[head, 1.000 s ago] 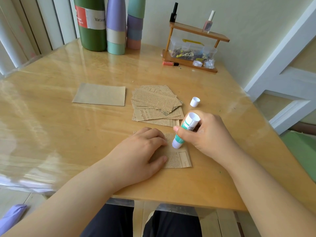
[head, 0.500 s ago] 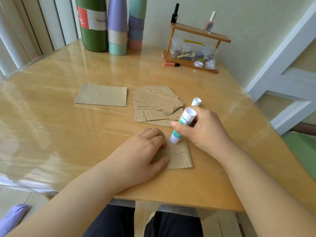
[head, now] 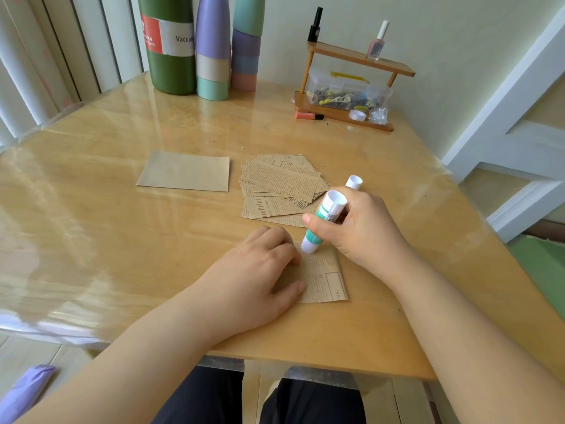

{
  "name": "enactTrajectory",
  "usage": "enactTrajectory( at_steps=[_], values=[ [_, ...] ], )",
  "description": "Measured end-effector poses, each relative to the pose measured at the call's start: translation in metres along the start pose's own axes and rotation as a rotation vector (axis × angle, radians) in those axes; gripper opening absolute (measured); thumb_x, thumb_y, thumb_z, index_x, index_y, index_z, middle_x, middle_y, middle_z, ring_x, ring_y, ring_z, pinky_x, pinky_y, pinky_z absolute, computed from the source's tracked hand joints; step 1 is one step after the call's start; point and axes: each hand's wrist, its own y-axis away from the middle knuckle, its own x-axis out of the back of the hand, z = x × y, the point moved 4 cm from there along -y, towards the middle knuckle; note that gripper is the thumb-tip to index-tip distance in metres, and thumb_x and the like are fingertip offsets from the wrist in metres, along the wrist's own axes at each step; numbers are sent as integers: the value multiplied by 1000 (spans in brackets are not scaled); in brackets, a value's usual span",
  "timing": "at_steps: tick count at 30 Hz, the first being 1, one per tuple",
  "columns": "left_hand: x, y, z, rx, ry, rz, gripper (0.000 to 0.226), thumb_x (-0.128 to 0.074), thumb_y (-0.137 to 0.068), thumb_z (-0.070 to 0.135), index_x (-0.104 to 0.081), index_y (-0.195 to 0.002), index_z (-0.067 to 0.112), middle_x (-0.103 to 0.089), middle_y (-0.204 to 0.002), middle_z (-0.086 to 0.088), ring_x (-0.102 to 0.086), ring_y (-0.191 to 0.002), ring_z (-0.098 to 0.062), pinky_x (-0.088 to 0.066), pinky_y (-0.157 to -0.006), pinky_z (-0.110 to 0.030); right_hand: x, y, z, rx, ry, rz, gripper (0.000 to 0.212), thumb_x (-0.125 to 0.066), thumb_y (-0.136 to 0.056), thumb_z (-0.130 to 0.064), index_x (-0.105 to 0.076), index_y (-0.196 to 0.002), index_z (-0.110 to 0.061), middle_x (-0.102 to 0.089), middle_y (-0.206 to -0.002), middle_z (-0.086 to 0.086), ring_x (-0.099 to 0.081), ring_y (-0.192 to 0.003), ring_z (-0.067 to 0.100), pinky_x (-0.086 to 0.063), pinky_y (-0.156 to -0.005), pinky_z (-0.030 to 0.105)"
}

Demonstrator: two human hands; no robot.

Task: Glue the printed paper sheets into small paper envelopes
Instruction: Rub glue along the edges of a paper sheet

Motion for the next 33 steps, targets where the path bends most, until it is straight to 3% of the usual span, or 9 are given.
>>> enactTrajectory(
  at_steps=[6, 10, 14, 17, 20, 24, 29, 33],
  values=[
    [0, 0, 0, -5, -5, -1, 41, -43, -82, 49, -63, -101, 18, -52, -100, 5, -49, -94, -14, -36, -84, -22, 2, 17, 2, -2, -16, 16, 29, -72, -79, -26, -54, -66, -6, -65, -55, -3, -36, -46, 5, -29, -47, 14],
    [1, 0, 0, -8, -9, 6, 41, -43, -81, 49, -63, -100, 18, -53, -99, 4, -49, -93, -15, -36, -84, -23, 4, 25, 1, 17, -12, 55, 30, -74, -76, -25, -53, -66, -7, -48, -45, -11, -35, -46, 6, -28, -45, 14],
    [1, 0, 1, -8, -9, 22, 41, -44, -81, 49, -62, -99, 18, -53, -98, 5, -50, -92, -14, -39, -83, -23, 4, 27, 1, 22, -18, 39, 29, -74, -77, -24, -52, -65, -8, -50, -44, -18, -35, -46, 6, -28, -45, 13],
    [3, 0, 1, 7, -20, 53, 39, -44, -80, 49, -62, -93, 17, -53, -94, 4, -51, -88, -16, -49, -77, -33, 2, 23, 2, 16, -31, 44, 29, -74, -77, -25, -53, -66, -8, -53, -47, -13, -36, -46, 5, -29, -46, 13],
    [5, 0, 0, 27, -31, 70, 36, -43, -79, 47, -61, -88, 17, -52, -90, 4, -51, -85, -17, -51, -71, -38, -1, 19, 1, 17, -43, 7, 29, -72, -80, -26, -53, -66, -8, -67, -58, -3, -37, -47, 4, -31, -48, 16],
    [5, 0, -1, 27, -28, 71, 35, -43, -79, 47, -60, -87, 18, -52, -89, 5, -49, -84, -17, -50, -71, -38, -4, 7, -1, 0, -54, 25, 32, -72, -80, -25, -49, -62, -14, -58, -48, -13, -40, -47, 3, -29, -47, 12],
    [5, 0, -3, 36, -16, 82, 30, -44, -78, 43, -59, -83, 17, -52, -86, 4, -49, -81, -16, -41, -74, -24, -11, -6, -1, -11, -45, -31, 29, -66, -85, -27, -51, -68, -9, -70, -60, -7, -45, -55, 1, -32, -58, 12],
    [6, 0, -4, 59, -2, 89, 25, -43, -77, 37, -57, -79, 16, -50, -83, 3, -49, -79, -18, -42, -71, -26, -13, -9, -1, -2, -48, -47, 29, -63, -87, -27, -52, -69, -6, -70, -61, -10, -47, -58, 1, -32, -72, 16]
  ],
)
